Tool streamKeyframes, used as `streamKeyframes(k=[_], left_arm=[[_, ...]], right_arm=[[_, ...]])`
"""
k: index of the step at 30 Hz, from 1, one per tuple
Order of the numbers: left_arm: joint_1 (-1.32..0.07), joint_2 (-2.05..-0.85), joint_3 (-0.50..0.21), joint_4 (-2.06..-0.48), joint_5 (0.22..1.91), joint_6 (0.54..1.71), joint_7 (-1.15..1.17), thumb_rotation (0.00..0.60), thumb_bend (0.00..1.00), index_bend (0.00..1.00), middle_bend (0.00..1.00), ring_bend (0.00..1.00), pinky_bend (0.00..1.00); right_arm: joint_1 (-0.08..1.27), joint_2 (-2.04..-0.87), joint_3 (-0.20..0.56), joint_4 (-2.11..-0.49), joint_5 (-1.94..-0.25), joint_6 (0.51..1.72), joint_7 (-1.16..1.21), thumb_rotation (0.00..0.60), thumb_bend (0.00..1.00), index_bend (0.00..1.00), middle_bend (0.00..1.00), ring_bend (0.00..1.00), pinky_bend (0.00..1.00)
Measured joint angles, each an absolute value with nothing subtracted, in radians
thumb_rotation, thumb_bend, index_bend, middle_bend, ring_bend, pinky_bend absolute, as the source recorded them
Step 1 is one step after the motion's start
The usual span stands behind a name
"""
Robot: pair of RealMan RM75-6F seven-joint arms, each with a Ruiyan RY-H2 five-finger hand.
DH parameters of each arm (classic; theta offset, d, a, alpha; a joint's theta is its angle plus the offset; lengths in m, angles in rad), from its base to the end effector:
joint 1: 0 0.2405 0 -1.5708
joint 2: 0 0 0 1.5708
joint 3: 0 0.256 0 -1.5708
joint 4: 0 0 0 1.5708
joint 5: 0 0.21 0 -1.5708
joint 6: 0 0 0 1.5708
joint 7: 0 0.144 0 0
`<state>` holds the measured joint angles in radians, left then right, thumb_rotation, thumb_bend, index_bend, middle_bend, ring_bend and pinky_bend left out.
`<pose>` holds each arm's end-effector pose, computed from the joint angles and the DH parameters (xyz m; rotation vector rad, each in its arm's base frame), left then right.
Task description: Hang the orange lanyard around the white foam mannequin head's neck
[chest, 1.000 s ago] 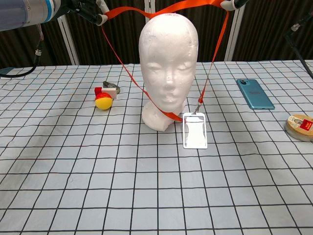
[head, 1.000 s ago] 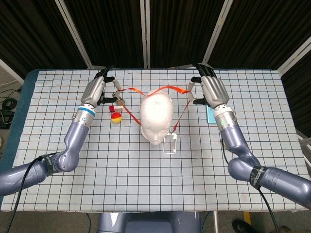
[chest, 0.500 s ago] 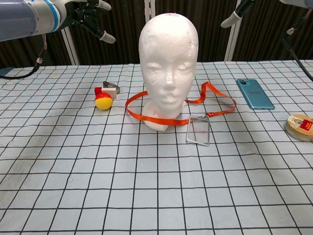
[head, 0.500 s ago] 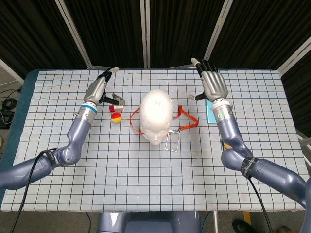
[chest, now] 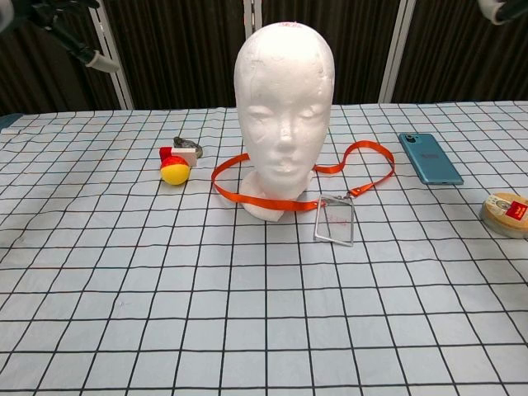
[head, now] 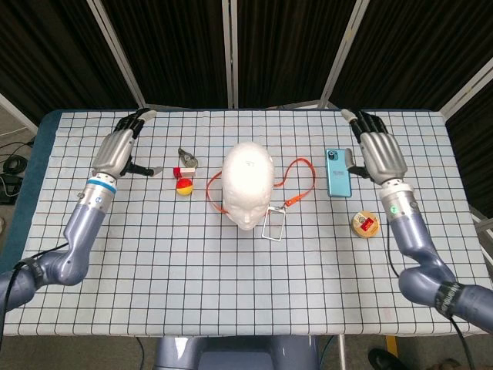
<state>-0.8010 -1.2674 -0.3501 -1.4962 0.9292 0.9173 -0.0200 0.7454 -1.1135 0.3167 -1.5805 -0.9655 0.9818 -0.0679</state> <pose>-0.1469 0.4189 0.1126 -1.4787 -1.1620 -1.1920 -0.1666 -0.4043 0.1621 1.4839 -0.9676 1.0854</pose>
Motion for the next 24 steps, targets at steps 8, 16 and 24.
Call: streamKeyframes(k=[8, 16, 24], left_arm=[[-0.618, -1.079, -0.221, -1.726, 1.058, 1.104, 0.072, 0.600, 0.00, 0.00, 0.00, 0.00, 0.00], [-0.441, -0.984, -0.104, -1.899, 1.147, 1.299, 0.167, 0.600, 0.00, 0.00, 0.00, 0.00, 0.00], [-0.289, -0.976, -0.017, -1.955, 1.248, 1.466, 0.231, 0.600, 0.00, 0.00, 0.00, 0.00, 0.00]], right_arm=[[0.566, -1.001, 0.167, -1.688, -1.219, 1.055, 0.043, 0.600, 1.00, 0.14, 0.03, 0.00, 0.00], [0.498, -0.998, 0.039, -1.694, -1.438, 1.067, 0.110, 0.600, 1.00, 0.14, 0.08, 0.00, 0.00], [0.532, -1.134, -0.007, -1.622, -1.552, 0.994, 0.148, 0.600, 1.00, 0.08, 0.06, 0.00, 0.00]])
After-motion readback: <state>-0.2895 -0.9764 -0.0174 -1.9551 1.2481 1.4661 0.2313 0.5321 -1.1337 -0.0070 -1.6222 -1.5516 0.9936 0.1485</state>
